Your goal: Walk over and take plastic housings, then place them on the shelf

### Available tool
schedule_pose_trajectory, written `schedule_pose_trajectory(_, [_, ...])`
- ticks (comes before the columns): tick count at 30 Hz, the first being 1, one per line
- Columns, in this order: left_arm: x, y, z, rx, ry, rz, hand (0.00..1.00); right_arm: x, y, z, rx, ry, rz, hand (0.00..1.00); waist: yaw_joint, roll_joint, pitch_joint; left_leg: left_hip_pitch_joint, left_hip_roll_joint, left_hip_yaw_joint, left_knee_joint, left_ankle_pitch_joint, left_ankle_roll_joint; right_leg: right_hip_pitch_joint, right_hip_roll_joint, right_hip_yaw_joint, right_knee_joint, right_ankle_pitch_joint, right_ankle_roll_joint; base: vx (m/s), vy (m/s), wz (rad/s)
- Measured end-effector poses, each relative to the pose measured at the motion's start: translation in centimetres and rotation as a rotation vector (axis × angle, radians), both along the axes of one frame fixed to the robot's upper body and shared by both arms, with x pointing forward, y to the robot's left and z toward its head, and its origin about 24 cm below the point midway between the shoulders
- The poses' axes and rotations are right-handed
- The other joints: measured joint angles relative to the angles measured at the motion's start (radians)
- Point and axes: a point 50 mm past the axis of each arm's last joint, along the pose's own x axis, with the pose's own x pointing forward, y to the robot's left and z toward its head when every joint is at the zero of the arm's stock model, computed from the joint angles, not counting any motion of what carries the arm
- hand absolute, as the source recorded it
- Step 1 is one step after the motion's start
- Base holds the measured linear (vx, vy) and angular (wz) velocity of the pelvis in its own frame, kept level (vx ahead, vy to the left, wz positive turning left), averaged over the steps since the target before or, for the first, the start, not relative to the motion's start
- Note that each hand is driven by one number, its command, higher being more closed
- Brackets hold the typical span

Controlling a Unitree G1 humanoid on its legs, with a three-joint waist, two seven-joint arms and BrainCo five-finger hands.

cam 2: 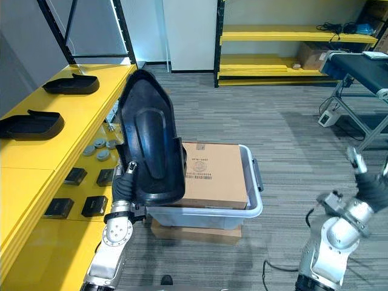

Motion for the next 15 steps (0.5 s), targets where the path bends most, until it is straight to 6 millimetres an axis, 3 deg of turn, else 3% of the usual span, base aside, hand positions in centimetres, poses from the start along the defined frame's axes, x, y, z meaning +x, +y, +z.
schedule_pose_trajectory(3, [-0.9, 0.2, -0.8, -0.018, 0.038, -0.001, 1.0, -2.8, 1.8, -5.1, 0.196, 0.17, 0.02, 0.0, -0.005, 0.0, 0.0, -0.001, 0.0, -0.001, 0.0, -0.002, 0.0, 0.002, 0.0, -0.005, 0.0, -0.004, 0.001, 0.01, -0.008, 0.07])
schedule_pose_trajectory(7, [-1.6, -0.1, -1.1, -0.028, 0.057, -0.029, 1.0, -5.7, 4.9, -9.8, 0.387, 0.366, 0.105, 0.0, 0.002, -0.007, 0.006, 0.003, -0.002, 0.005, 0.0, -0.013, 0.007, 0.004, -0.007, -0.005, 0.044, -0.028, 0.001, 0.03, -0.007, 0.02])
schedule_pose_trajectory(10, [-1.6, -0.8, -1.1, -0.042, 0.054, -0.065, 1.0, -7.5, 7.1, -11.9, 0.496, 0.47, 0.156, 0.0, 0.015, -0.02, 0.013, 0.012, -0.007, 0.001, 0.0, -0.023, 0.011, 0.003, -0.014, -0.008, 0.08, -0.058, 0.007, 0.0, -0.011, 0.09])
schedule_pose_trajectory(15, [-1.9, -0.9, -0.3, -0.061, 0.008, -0.072, 1.0, -8.0, 9.3, -13.3, 0.554, 0.574, 0.262, 0.0, 0.024, -0.029, 0.021, -0.019, -0.04, -0.054, 0.028, -0.024, 0.027, -0.024, -0.048, -0.063, 0.188, -0.137, 0.014, 0.04, -0.021, 0.48])
